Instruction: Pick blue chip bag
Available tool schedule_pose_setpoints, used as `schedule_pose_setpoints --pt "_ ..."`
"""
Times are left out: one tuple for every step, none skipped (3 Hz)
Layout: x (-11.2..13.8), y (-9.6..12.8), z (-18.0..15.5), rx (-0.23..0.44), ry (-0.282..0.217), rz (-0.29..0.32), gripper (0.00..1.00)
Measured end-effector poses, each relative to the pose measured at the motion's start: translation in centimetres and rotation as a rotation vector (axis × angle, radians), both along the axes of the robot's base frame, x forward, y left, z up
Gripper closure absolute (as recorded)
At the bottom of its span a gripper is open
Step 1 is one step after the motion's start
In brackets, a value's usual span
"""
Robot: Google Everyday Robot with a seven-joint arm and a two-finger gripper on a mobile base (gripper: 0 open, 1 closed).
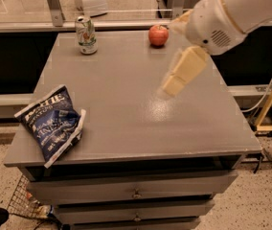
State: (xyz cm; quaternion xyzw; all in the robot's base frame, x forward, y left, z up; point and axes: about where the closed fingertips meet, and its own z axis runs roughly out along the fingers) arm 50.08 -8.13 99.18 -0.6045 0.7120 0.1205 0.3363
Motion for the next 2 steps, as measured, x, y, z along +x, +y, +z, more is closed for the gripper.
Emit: schedule_pose_setpoints --pt "-0.2 7.5 0.3 0.196 0.028 0.048 0.00" --pt "-0.3 13.0 -0.3 0.325 0.074 0.061 0.00"
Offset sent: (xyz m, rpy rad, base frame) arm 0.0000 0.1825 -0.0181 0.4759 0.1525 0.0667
